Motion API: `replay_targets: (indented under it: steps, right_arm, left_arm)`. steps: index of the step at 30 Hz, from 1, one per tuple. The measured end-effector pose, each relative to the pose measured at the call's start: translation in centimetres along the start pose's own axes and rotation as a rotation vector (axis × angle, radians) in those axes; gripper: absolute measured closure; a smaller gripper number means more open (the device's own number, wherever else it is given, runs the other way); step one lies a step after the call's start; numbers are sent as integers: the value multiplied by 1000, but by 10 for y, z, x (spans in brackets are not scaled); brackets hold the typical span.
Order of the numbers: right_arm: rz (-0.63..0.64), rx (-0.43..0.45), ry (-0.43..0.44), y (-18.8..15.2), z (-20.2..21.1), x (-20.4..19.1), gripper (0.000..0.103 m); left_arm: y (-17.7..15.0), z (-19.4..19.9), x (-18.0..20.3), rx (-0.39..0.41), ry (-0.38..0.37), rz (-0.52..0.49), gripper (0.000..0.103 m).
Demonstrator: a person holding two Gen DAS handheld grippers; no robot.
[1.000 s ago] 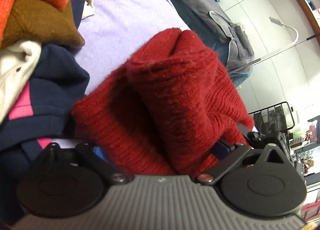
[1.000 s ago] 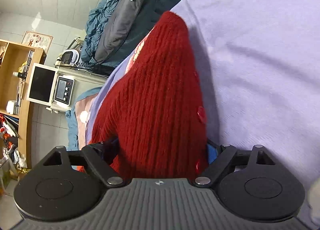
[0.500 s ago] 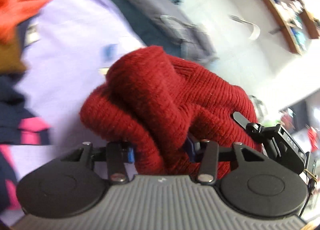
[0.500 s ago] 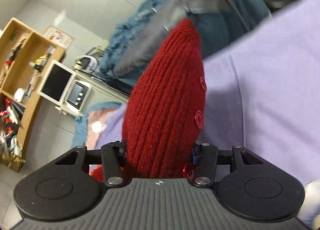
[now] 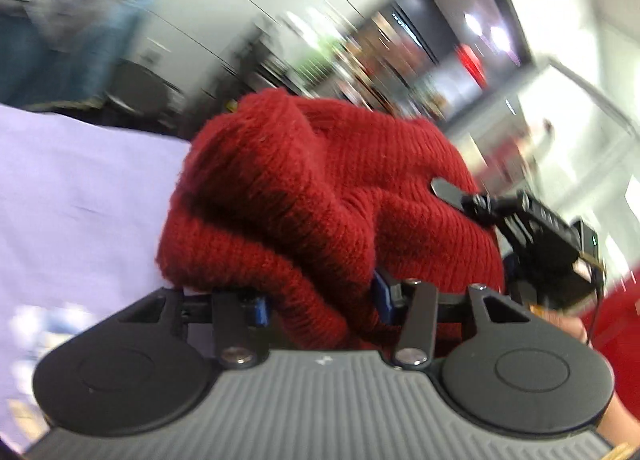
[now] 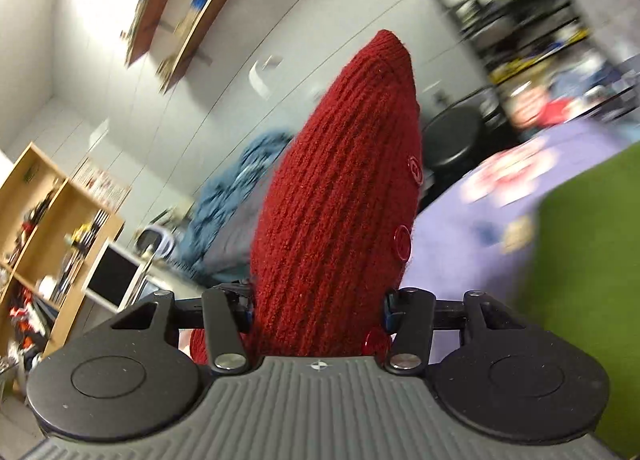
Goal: Fold small clothes
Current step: 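Carry the red sweater onto the green clothes pile with both grippers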
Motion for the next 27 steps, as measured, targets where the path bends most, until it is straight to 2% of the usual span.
replay_targets:
  steps: [2, 4, 8, 9, 11, 14, 15, 16, 17, 18, 19, 21, 24, 27]
  right_arm:
    - [-20, 29, -39, 13, 33, 26, 16]
    - [-61, 45, -60, 19, 58, 53, 16]
    - [-133, 24, -152, 1, 61, 106, 15]
    - [-168, 25, -177, -5, 60, 120, 13]
    - [-293, 43, -163, -18, 53, 148, 10]
    - [-282, 120, -168, -23, 51, 154, 3]
    - [-275, 137, -181, -24, 51, 152, 0]
    - [-260, 143, -201, -25, 50, 148, 0]
    - [-237, 136, -224, -22, 54, 148, 0]
    - [-198, 121, -261, -19, 58, 144, 0]
    - [-157, 104, -296, -13, 65, 140, 0]
    - [-79, 68, -365, -9, 68, 123, 0]
    - [18, 9, -468, -7, 77, 106, 0]
    - [225, -47, -498, -12, 88, 82, 0]
  left_arm:
    - [-14, -29, 30, -45, -35, -43, 55]
    - [-32, -57, 50, -105, -31, -80, 54]
    - [-68, -88, 58, -197, 16, -78, 52]
    - [-77, -88, 59, -214, 22, -96, 51]
    - [-77, -87, 55, -235, 41, -164, 48]
    - [-82, -71, 44, -269, 79, -247, 43]
    - [-79, -66, 44, -275, 86, -279, 37]
    - [-72, -62, 46, -273, 104, -331, 26]
    - [-55, -63, 48, -264, 124, -387, 19]
    - [-46, -58, 56, -249, 139, -455, 6]
    - [-40, -51, 66, -227, 147, -532, 0]
    - [-31, -40, 91, -205, 155, -662, 0]
    - [-19, -42, 119, -234, 176, -797, 0]
    - [-9, -49, 138, -244, 193, -888, 0]
Point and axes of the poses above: each gripper's, at about its wrist camera, not at the fingertips, and z roughly against the way its jaws point, x to its right, y to its top, the point moved 8 cm from there along -z, roughly the way its jaws point, and after that the axes turned 4 degrees about x, right-handed, at the moved point
